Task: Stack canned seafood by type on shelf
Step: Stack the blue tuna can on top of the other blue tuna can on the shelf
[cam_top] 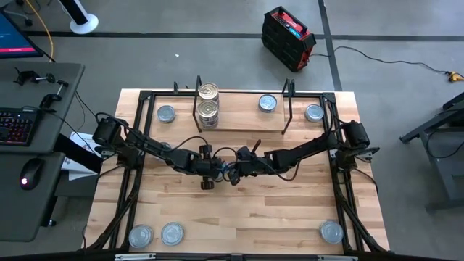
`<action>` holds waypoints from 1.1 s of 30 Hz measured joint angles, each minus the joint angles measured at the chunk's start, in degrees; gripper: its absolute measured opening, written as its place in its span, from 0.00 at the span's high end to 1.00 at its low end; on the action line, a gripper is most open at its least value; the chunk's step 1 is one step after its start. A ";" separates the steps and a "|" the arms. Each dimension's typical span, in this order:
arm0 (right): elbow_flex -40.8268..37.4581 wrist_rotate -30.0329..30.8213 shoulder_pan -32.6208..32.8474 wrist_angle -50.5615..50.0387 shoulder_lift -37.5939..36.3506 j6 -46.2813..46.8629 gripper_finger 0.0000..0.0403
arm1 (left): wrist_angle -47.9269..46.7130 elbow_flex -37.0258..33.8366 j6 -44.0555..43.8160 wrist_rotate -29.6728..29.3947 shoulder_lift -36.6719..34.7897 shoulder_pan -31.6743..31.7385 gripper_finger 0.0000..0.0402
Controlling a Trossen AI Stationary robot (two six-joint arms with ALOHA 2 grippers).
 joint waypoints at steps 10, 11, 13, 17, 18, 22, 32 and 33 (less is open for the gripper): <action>-0.04 -0.24 -0.90 2.30 0.09 -0.27 1.00 | -1.82 0.00 2.34 -3.39 -0.24 0.44 1.00; -0.04 -0.16 -0.90 2.96 0.09 -0.43 1.00 | -1.78 0.00 2.45 -3.46 -0.24 0.46 1.00; -0.04 0.04 -0.92 3.87 0.09 -0.43 1.00 | -1.72 0.02 2.91 -3.85 -0.26 0.46 1.00; -0.04 0.03 -1.20 3.98 0.09 -0.44 1.00 | -0.66 0.04 1.54 -3.36 -0.19 0.50 1.00; -0.04 0.04 -1.24 3.99 0.09 -0.44 1.00 | 0.49 0.07 0.68 -3.02 0.02 0.55 1.00; -0.07 0.04 -1.36 4.29 0.09 -1.42 1.00 | 3.44 0.07 0.17 -2.10 0.17 0.52 1.00; -0.09 -0.61 0.47 -1.28 -1.98 -6.13 1.00 | -1.91 0.09 1.54 -3.85 -8.52 0.54 1.00; -0.09 -0.71 0.99 -2.50 -1.96 -5.82 1.00 | -1.67 0.07 1.32 -2.46 -9.56 0.61 1.00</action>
